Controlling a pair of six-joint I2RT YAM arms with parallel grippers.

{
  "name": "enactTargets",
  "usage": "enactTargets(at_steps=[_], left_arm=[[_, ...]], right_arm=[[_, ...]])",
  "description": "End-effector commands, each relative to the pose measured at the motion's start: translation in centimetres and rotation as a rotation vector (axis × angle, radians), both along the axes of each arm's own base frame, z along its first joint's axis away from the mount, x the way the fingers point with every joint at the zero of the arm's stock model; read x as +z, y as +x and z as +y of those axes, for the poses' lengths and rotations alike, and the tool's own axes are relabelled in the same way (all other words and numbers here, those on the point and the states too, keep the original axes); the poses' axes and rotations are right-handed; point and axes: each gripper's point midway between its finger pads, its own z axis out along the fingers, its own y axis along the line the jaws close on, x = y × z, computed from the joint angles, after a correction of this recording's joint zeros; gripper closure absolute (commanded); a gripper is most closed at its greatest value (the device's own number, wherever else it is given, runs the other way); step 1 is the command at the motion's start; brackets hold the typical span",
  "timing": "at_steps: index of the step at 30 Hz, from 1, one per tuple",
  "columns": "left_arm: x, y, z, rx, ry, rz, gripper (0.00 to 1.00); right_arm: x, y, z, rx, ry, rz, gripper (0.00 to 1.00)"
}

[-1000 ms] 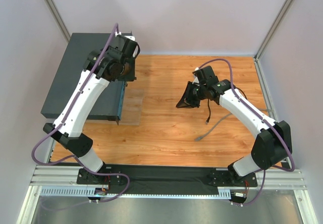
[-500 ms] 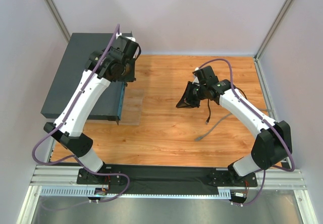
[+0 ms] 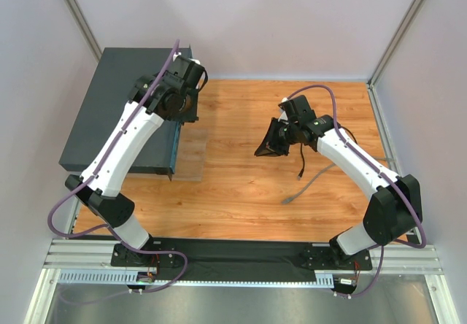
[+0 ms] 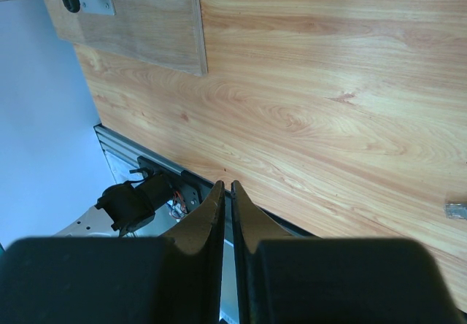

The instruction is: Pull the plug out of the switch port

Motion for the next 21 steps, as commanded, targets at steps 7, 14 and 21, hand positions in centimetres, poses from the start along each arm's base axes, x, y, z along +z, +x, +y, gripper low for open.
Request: enactTargets(at_steps=[7, 14, 21], left_arm=[[0.5, -2.4, 1.9, -0.007, 0.053, 0.062, 0.75], [2.7, -3.4, 1.0, -0.025, -0.045, 0.035, 0.76], [1.9, -2.0, 1.1, -0.028, 0.022, 0.039, 0.72]], right_arm=[[1.7, 0.4, 0.3, 0.002, 0.032, -0.043, 0.92], [1.7, 0.6, 0.4, 0.005, 0.034, -0.043, 0.92], [1.9, 0.6, 0.4, 0.007, 0.03, -0.049, 0.92]])
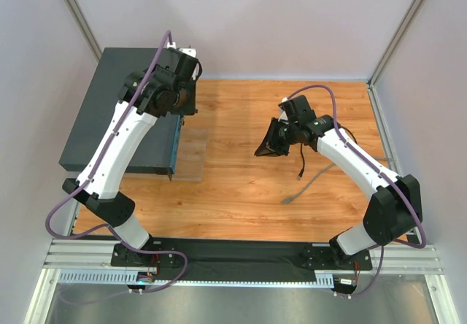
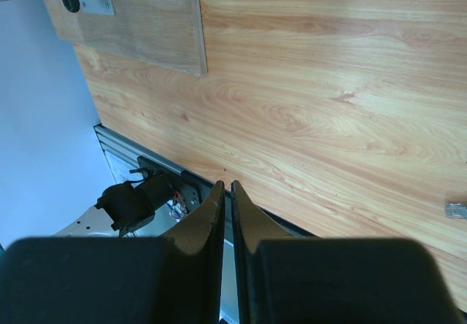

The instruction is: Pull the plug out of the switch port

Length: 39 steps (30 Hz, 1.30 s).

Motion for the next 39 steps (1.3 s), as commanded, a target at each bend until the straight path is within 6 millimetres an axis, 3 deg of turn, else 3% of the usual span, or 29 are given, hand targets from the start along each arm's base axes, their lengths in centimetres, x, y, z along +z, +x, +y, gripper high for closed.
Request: enactTargets(at_steps=[1, 9, 39], left_arm=[[-1.9, -2.0, 1.9, -0.014, 0.124, 0.122, 0.72], [-2.9, -1.3, 2.2, -0.015, 0.18, 0.14, 0.71], [-3.8, -3.2, 4.7, 0.04, 0.27, 0.196, 0.73]], right_arm=[[2.0, 0.6, 0.3, 0.006, 0.03, -0.05, 0.92], [2.0, 0.7, 0.1, -0.001, 0.027, -0.052, 0.92], [1.5, 0.7, 0.3, -0.001, 0.042, -0.034, 0.93]])
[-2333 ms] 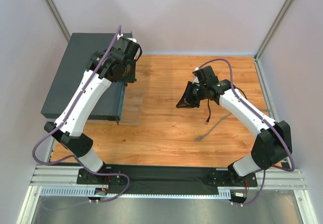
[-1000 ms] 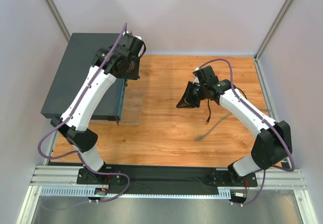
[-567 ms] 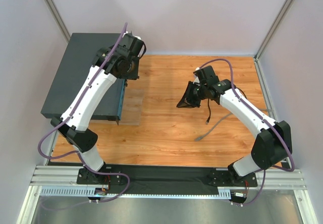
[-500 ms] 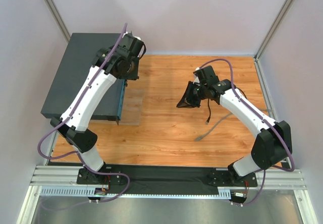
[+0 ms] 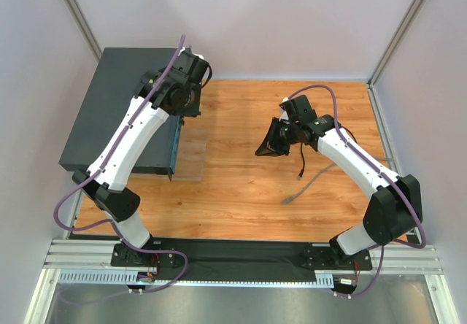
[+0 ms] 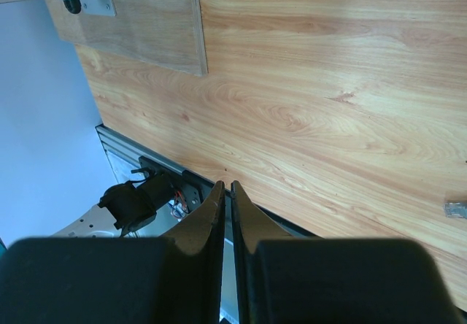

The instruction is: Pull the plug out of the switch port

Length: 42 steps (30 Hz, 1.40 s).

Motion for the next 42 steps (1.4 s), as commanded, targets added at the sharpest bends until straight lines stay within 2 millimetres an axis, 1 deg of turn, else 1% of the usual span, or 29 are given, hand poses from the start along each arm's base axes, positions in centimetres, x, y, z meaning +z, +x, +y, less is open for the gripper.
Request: enactTargets(at_steps=[1, 2, 3, 4, 5, 7, 9, 13, 18, 23, 28, 34, 36, 40, 42], left_arm=[[-0.9, -4.8, 4.1, 0.018, 0.146, 0.157, 0.74], [-1.1, -4.8, 4.2, 0.022, 0.155, 0.162, 0.74], [-1.1, -4.9, 4.3, 0.021, 0.16, 0.163, 0.82], [-1.3, -5.0, 4.3, 0.021, 0.168, 0.168, 0.85], [-1.1, -5.0, 4.4, 0.024, 0.172, 0.161, 0.85], [-0.9, -5.1, 4.2, 0.016, 0.186, 0.149, 0.85], [-0.5, -4.9, 4.4, 0.021, 0.21, 0.129, 0.84], [-1.2, -5.1, 4.3, 0.021, 0.224, 0.158, 0.83], [-0.8, -5.5, 4.5, 0.029, 0.22, 0.131, 0.83], [-1.5, -5.9, 4.7, 0.037, 0.231, 0.157, 0.82], [-1.4, -5.4, 4.9, 0.04, 0.267, 0.133, 0.82], [-1.9, -4.7, 5.4, 0.048, 0.314, 0.123, 0.82], [-2.1, -4.6, 4.9, 0.031, 0.298, 0.125, 0.82], [-2.6, -5.1, 3.6, -0.02, 0.236, 0.159, 0.8], [-2.8, -5.3, 3.0, -0.043, 0.208, 0.179, 0.82]], right_arm=[[1.5, 0.6, 0.5, 0.002, 0.039, -0.041, 0.93], [1.5, 0.6, 0.5, 0.0, 0.04, -0.04, 0.93], [1.4, 0.7, 0.5, 0.0, 0.04, -0.038, 0.93], [1.5, 0.7, 0.5, 0.001, 0.043, -0.038, 0.93], [1.4, 0.7, 0.5, 0.001, 0.043, -0.038, 0.93], [1.4, 0.6, 0.6, 0.003, 0.043, -0.034, 0.92], [1.3, 0.6, 0.6, 0.001, 0.044, -0.032, 0.93], [1.3, 0.6, 0.6, 0.003, 0.047, -0.033, 0.93], [1.3, 0.6, 0.6, 0.003, 0.045, -0.034, 0.93], [1.3, 0.7, 0.7, 0.005, 0.048, -0.03, 0.93], [1.4, 0.7, 0.7, 0.007, 0.048, -0.036, 0.93], [1.5, 0.8, 0.7, 0.009, 0.048, -0.043, 0.92], [1.7, 0.9, 0.6, 0.009, 0.048, -0.046, 0.93], [1.8, 1.0, 0.6, 0.009, 0.046, -0.05, 0.93], [1.8, 1.0, 0.6, 0.007, 0.045, -0.05, 0.93]])
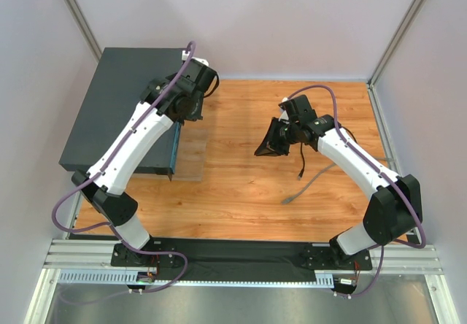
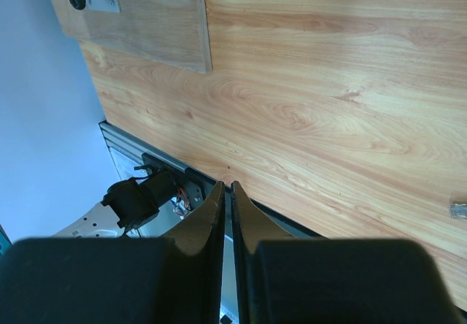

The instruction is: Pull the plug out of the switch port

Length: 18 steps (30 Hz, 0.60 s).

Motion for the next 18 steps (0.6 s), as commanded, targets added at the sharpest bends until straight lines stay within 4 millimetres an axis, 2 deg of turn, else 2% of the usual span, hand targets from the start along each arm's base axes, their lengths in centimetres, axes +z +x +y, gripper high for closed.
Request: enactTargets(at_steps=[1, 7, 11, 18], left_arm=[[-2.2, -5.1, 2.5, -0.054, 0.089, 0.242, 0.83], [-2.1, -6.4, -1.2, -0.136, -0.146, 0.319, 0.89], [-0.9, -6.6, -2.1, -0.154, -0.227, 0.311, 0.97], [0.2, -7.2, -3.9, -0.193, -0.361, 0.339, 1.0]], right_arm=[[1.6, 1.1, 0.3, -0.004, 0.032, -0.051, 0.93], [1.5, 1.0, 0.3, -0.004, 0.032, -0.047, 0.93], [1.5, 1.0, 0.2, -0.007, 0.033, -0.048, 0.93], [1.5, 1.1, 0.4, -0.007, 0.034, -0.046, 0.93]])
